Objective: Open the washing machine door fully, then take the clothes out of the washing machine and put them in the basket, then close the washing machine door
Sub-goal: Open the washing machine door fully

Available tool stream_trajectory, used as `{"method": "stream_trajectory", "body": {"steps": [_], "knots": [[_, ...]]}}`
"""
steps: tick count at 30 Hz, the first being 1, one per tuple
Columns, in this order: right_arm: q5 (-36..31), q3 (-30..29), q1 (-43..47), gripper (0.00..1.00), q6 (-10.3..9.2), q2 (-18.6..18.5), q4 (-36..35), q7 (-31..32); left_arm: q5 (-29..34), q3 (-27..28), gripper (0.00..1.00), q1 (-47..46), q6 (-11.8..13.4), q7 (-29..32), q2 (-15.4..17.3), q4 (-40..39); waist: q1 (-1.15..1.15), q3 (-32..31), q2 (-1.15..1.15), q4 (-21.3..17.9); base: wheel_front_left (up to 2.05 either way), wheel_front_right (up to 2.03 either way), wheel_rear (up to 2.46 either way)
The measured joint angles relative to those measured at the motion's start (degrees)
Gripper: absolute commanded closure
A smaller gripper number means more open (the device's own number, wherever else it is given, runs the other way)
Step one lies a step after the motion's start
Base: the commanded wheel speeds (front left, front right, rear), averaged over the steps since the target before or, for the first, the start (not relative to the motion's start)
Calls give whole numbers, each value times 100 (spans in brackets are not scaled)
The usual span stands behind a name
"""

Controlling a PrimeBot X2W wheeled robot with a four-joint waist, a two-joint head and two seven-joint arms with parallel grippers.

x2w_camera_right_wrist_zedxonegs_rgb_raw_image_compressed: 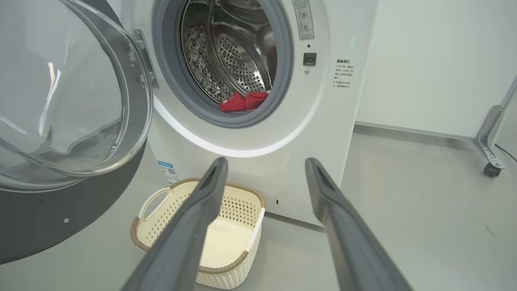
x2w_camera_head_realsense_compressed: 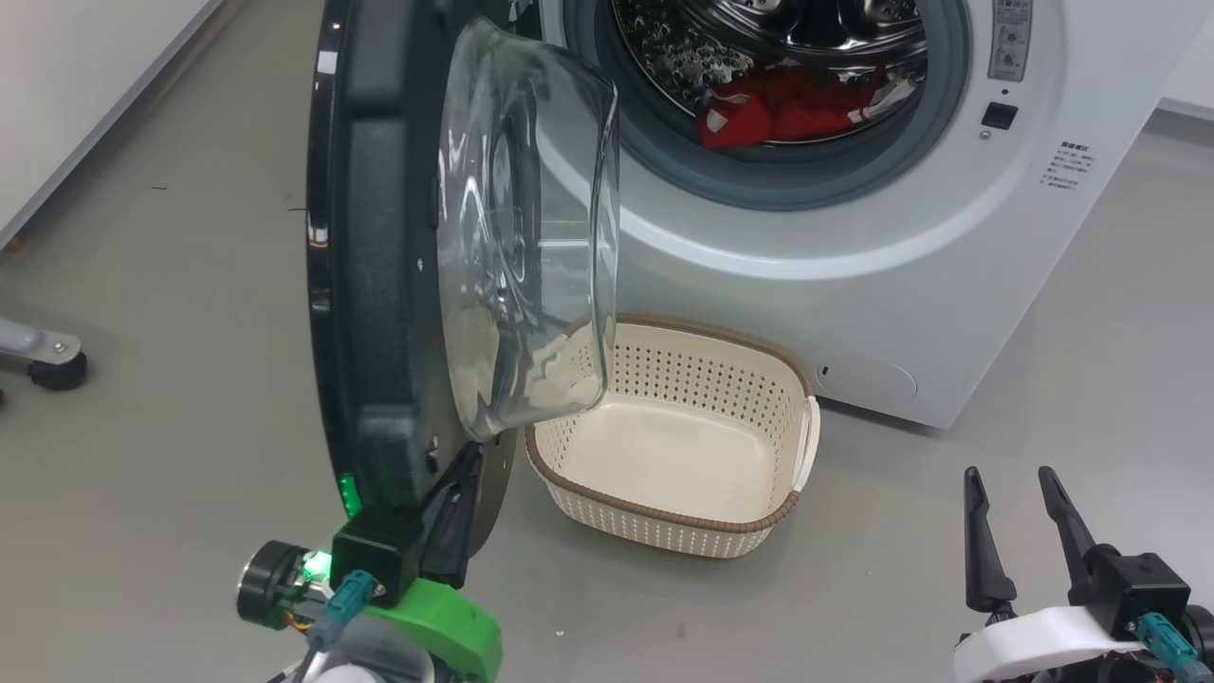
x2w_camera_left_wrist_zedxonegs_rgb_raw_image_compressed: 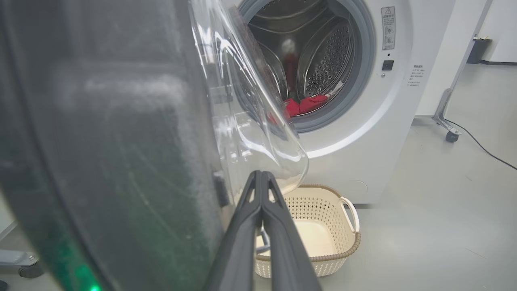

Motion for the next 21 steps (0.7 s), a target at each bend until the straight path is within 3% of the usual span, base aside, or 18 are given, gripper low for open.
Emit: {"method": "stream_trajectory", "body": {"steps": [21], "knots": [[-13,-8,-120,0,1,-1,-22,0,84,1412,100,84,34,-468,118,179,0,226,0,-200,0,0,0]]}}
